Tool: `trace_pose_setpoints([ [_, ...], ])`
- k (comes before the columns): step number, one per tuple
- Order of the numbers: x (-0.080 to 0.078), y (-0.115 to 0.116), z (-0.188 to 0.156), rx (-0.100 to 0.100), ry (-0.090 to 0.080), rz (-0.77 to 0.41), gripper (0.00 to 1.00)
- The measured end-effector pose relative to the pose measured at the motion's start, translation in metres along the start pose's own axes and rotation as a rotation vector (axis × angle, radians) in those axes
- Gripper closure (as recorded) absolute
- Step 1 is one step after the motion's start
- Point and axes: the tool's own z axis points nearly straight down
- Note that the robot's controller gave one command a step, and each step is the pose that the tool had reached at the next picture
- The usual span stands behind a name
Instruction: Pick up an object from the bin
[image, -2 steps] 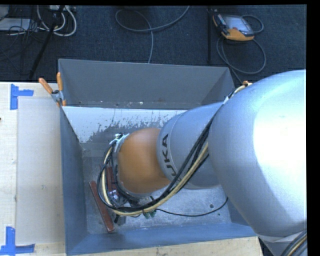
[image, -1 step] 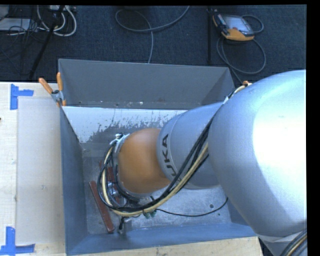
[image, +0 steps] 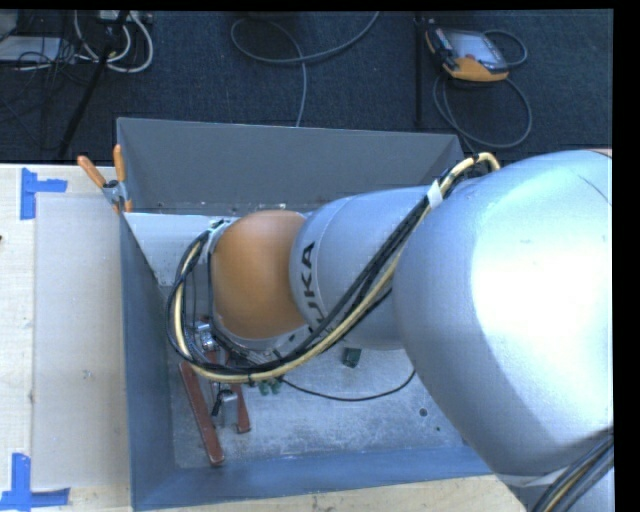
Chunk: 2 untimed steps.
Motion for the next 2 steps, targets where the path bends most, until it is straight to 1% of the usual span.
trace_pose_setpoints([
  [1, 0.037, -0.063, 0.007, 0.001, 0.007, -0.391, 0.00],
  [2, -0.023, -0.129, 0.006, 0.003, 0.000, -0.469, 0.00],
])
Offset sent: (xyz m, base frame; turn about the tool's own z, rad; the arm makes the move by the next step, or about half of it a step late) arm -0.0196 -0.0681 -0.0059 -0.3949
